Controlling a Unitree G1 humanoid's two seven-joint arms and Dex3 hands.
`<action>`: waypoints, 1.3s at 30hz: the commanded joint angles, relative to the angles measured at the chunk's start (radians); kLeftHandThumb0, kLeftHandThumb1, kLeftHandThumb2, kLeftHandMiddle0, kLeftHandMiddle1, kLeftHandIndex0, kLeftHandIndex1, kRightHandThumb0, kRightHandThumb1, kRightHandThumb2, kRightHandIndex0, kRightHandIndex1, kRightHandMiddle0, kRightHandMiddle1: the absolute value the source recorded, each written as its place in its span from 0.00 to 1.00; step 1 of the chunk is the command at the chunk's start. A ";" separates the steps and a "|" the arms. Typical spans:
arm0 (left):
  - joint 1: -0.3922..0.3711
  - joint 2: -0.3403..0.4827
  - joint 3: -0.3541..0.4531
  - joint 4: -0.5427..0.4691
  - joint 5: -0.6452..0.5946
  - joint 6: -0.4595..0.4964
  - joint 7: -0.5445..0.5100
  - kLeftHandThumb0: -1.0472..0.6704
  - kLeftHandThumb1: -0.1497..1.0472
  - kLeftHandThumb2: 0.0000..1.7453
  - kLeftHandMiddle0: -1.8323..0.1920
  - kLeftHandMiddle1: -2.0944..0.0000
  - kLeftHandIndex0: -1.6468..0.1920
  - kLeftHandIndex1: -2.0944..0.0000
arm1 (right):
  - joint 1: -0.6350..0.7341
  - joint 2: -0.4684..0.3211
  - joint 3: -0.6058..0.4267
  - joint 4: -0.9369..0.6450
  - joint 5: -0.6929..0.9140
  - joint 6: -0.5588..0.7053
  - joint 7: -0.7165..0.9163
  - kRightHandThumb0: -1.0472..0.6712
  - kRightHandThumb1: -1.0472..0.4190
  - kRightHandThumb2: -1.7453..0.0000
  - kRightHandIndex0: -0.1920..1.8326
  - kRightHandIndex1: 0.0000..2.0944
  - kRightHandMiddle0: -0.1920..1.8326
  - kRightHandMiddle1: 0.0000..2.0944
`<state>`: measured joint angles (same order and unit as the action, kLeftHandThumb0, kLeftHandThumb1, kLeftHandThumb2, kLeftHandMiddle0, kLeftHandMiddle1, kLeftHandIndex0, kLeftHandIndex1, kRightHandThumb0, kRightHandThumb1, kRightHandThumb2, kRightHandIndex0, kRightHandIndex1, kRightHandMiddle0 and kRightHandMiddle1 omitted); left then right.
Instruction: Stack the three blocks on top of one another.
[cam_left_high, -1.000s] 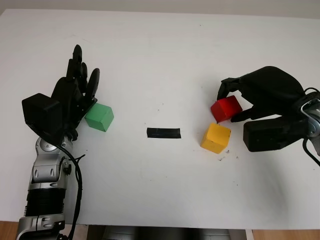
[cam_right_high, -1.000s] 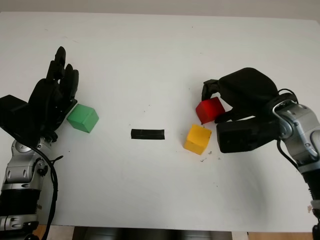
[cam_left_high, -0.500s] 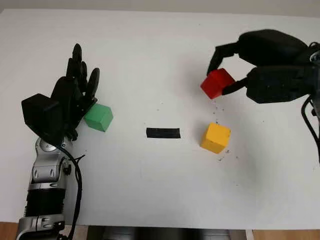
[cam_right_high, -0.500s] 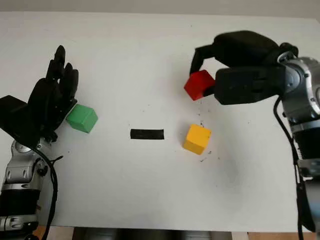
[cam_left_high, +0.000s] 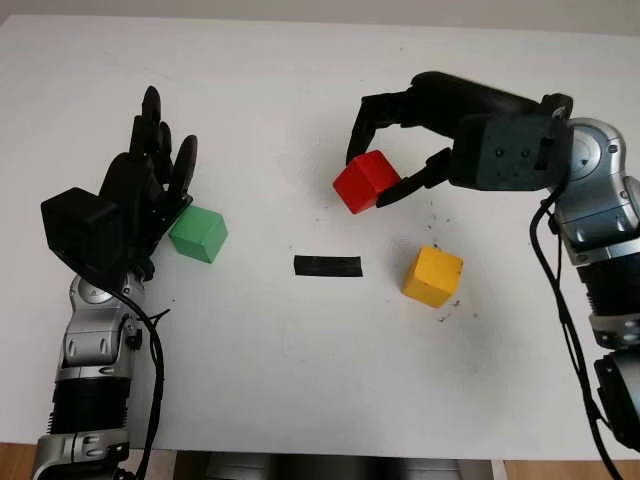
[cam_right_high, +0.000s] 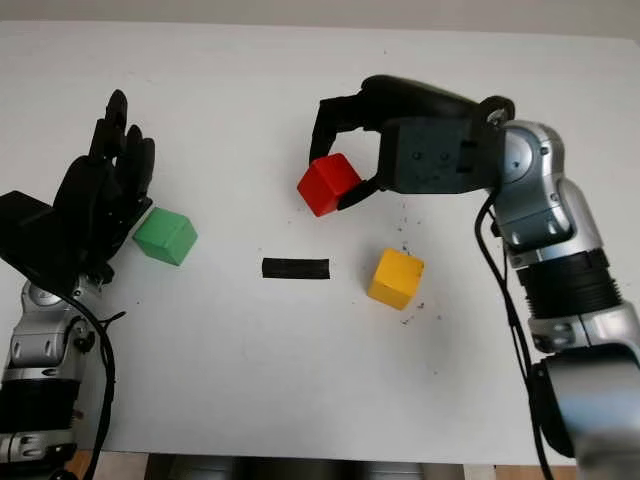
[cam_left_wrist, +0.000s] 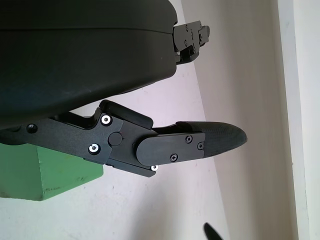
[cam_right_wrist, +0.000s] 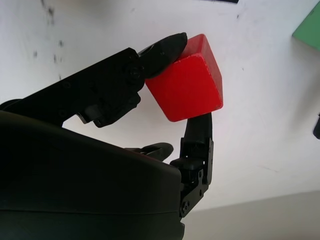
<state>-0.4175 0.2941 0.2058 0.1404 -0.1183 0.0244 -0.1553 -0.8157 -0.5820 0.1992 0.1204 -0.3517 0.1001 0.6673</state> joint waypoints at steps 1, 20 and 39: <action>0.021 -0.003 -0.002 -0.027 0.001 0.009 0.005 0.18 1.00 0.28 0.99 0.97 0.99 0.97 | 0.033 0.014 0.010 -0.090 -0.015 0.064 0.000 0.39 0.07 0.96 0.30 0.02 0.25 0.72; 0.004 -0.014 -0.006 -0.017 -0.007 0.003 0.009 0.19 1.00 0.27 0.99 0.98 0.98 0.97 | 0.075 0.005 0.118 -0.275 -0.090 0.112 0.121 0.37 0.07 0.97 0.32 0.03 0.28 0.76; 0.017 -0.020 -0.013 -0.021 0.014 -0.004 0.021 0.18 1.00 0.28 0.99 0.97 0.99 0.97 | 0.049 0.036 0.167 -0.159 -0.157 0.059 0.107 0.38 0.07 0.97 0.31 0.02 0.28 0.75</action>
<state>-0.4103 0.2704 0.1945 0.1264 -0.1065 0.0332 -0.1349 -0.7495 -0.5550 0.3623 -0.0403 -0.5065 0.1700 0.7796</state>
